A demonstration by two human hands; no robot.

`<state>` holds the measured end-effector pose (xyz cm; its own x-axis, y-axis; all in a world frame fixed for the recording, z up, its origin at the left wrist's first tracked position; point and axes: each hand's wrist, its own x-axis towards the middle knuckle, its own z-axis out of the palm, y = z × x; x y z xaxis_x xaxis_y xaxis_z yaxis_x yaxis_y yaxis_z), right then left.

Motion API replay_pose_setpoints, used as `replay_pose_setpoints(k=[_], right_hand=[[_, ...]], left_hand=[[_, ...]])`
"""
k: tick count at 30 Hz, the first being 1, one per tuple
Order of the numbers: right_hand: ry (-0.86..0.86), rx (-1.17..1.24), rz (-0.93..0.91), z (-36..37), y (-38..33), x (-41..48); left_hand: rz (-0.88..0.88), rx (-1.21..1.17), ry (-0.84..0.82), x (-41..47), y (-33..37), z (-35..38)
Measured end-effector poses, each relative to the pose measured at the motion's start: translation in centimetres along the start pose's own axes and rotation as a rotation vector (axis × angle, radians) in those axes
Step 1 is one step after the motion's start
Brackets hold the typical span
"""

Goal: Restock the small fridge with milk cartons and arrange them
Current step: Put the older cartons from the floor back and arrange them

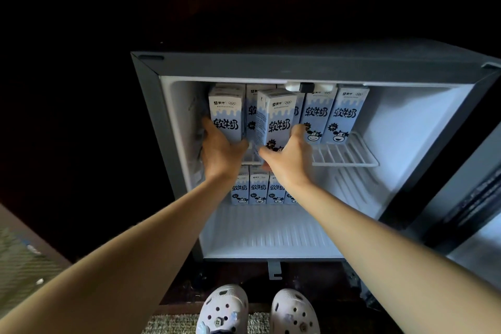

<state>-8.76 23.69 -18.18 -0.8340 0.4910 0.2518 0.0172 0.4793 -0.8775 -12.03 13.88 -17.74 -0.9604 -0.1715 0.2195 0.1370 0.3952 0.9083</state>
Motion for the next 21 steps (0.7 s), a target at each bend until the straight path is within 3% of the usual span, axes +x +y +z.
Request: replay_pose_setpoints(k=[10, 21], right_hand=[[-0.158, -0.085, -0.009, 0.0, 0.5, -0.2], [-0.09, -0.265, 0.015, 2.0, 0.7, -0.7]], left_hand=[[-0.007, -0.129, -0.357, 0.3, -0.8, -2.3], [-0.022, -0.114, -0.424, 0.8, -1.2, -2.2]])
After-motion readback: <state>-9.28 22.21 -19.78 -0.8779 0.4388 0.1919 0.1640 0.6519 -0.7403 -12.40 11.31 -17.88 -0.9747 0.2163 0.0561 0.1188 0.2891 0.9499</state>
